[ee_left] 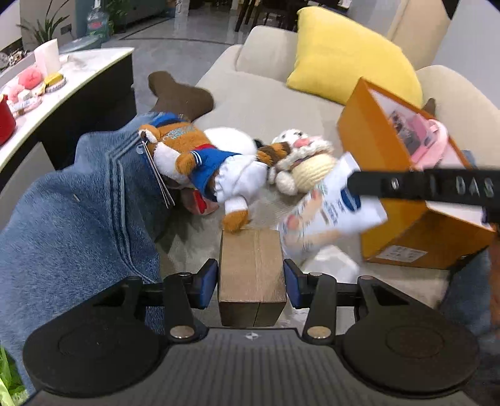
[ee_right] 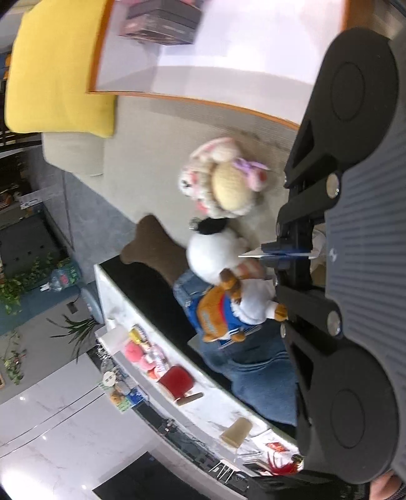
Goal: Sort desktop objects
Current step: 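Lower the lotion tube into the orange box with the right gripper while the left carries the brown box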
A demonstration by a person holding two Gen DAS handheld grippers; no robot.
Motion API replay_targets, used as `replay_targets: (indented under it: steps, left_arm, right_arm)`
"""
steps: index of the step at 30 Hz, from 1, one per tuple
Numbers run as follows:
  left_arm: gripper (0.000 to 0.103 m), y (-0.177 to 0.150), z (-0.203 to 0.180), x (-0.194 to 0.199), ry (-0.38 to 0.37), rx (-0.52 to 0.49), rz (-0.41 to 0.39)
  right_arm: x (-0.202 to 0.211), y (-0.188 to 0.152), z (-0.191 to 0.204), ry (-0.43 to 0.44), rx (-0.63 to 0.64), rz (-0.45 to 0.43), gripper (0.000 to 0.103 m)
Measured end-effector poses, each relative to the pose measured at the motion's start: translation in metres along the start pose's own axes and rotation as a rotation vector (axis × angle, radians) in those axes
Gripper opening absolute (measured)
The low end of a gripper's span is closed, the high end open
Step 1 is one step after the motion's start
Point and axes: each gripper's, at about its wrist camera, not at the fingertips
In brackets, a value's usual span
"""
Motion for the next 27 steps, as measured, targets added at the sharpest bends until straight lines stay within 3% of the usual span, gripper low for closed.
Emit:
replay_targets:
  steps: [8,15,21,27]
  left_arm:
    - [0.052,0.023,-0.031,0.038,-0.111,-0.092,-0.022]
    - [0.052,0.075,-0.072,0.045,-0.226,-0.132,-0.053]
    - [0.052,0.116,-0.128,0.018,-0.283,-0.200,-0.056]
    - [0.052,0.137,-0.187,-0.039,-0.254,-0.276,-0.017]
  right_arm:
    - [0.058,0.037,-0.022,-0.002,-0.023,-0.102,0.000]
    - [0.103,0.069,-0.058,-0.129,-0.043,-0.204,0.000]
    - [0.097,0.080,-0.105,-0.252,-0.105,-0.170,0.000]
    - [0.066,0.087,-0.148,-0.300,-0.141,-0.105,0.000]
Point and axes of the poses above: each gripper's, at about its wrist camera, not at the fingertips, and x roughly against the way its jaws point, z to its left, y to its top, and after that the axes turned 10 degrees about x, right-handed
